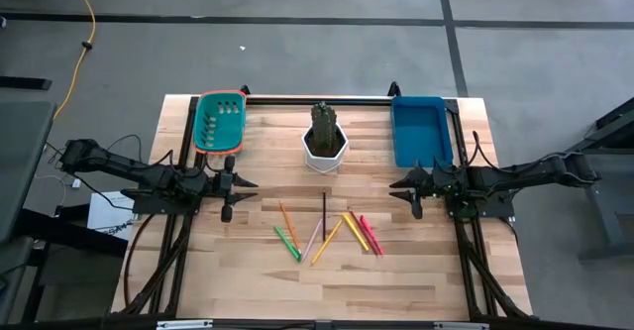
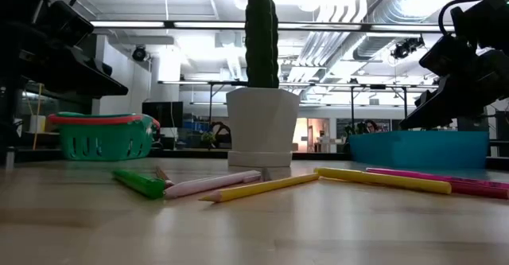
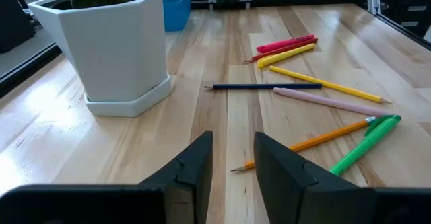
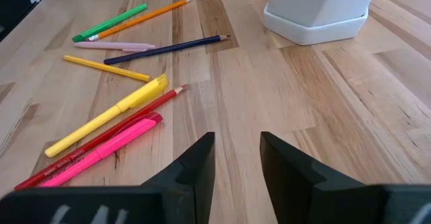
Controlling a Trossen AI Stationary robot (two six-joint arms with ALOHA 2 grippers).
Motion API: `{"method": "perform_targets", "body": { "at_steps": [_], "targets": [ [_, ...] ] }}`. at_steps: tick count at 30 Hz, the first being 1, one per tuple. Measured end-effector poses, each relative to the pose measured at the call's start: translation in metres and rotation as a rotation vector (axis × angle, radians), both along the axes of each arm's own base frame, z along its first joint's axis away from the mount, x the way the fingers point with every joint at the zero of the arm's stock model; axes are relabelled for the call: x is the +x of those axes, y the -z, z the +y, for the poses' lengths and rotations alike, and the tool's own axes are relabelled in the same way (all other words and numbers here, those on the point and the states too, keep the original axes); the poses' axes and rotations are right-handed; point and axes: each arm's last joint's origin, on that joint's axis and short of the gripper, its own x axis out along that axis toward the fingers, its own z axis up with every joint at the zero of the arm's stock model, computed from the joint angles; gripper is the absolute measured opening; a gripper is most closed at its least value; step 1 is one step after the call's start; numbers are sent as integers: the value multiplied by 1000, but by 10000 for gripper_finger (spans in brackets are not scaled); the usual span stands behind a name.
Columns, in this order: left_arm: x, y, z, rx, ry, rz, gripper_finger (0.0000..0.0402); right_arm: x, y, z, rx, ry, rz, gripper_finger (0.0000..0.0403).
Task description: Sort pens & pencils
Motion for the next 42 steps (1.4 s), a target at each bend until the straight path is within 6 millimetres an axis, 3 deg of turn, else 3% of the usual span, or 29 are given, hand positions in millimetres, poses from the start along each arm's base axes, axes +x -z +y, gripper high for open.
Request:
{"method": "perform_targets", "body": {
  "at_steps": [26, 37, 42],
  "targets": [
    [0, 0, 0, 0, 0, -1, 97, 0, 0, 0, 2, 1, 0, 110],
    [0, 0, 0, 0, 0, 0, 97, 0, 0, 0, 90, 45, -6, 110],
    [0, 0, 0, -10, -4, -2, 97, 1, -3, 0, 328, 156, -51, 110]
  ]
}}
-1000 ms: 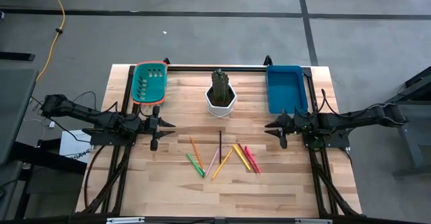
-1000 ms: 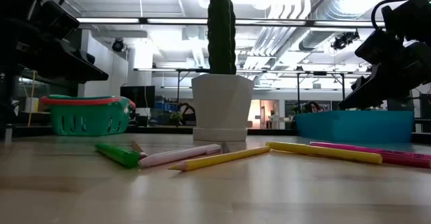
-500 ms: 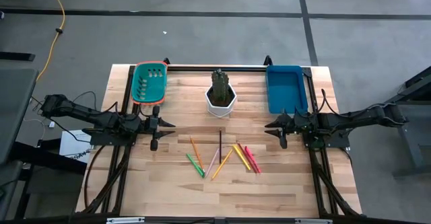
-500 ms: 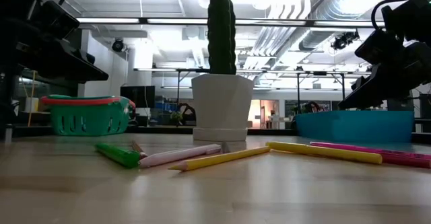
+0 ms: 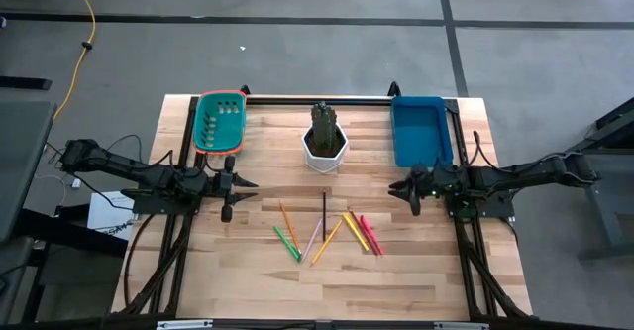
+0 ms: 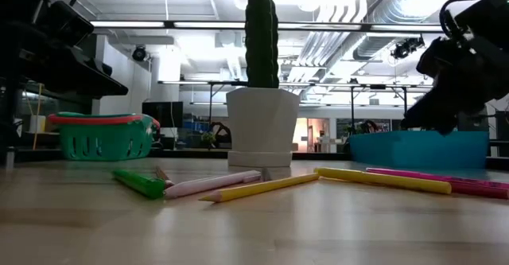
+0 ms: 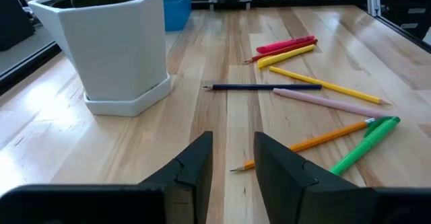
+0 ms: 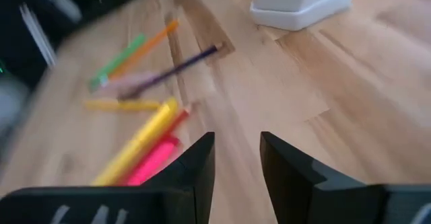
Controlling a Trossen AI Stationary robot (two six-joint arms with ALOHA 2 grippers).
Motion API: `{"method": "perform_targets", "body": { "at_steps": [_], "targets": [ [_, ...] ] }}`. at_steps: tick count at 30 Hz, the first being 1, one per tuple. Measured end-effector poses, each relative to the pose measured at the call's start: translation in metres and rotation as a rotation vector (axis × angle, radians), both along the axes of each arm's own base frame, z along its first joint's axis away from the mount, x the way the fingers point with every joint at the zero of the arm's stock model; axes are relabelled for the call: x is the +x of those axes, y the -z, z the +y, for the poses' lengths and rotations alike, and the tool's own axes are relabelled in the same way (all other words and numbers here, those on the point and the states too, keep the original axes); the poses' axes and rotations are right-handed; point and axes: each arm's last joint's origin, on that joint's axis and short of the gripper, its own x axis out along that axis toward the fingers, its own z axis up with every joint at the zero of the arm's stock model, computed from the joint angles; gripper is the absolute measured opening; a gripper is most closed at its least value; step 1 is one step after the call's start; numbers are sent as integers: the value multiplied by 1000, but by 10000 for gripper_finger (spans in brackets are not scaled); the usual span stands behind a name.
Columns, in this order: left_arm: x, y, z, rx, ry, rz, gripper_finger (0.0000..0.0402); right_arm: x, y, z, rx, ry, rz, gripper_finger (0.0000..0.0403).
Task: Sort pens & pencils
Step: Put the pink pen into the blue bin
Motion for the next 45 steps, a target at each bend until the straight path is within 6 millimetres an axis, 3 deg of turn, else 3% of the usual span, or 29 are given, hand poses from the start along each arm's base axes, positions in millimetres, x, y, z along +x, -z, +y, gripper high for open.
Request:
{"method": "perform_targets", "body": {
  "at_steps": [11, 22, 26, 31, 35, 41, 45],
  "targets": [
    [1, -3, 0, -5, 0, -38, 97, 1, -2, -2, 278, 201, -48, 110],
    [4, -41, 2, -37, -82, -433, 97, -1, -3, -10, 453, 555, -167, 110],
    [2, -52, 2, -53, -88, -548, 97, 3, -15, -9, 536, 541, -303, 110],
    [-2, -65, 3, -74, -91, -695, 97, 6, -56, -9, 468, 390, -676, 110],
    [-7, -77, 3, -98, -91, -821, 97, 5, -93, -8, 370, 312, -852, 110],
    [-8, -118, 1, -94, -22, -909, 97, 11, -166, -5, 167, 184, -889, 110],
    [-2, -154, -1, -80, 53, -697, 97, 21, -210, -2, 95, 101, -667, 110]
  ]
}}
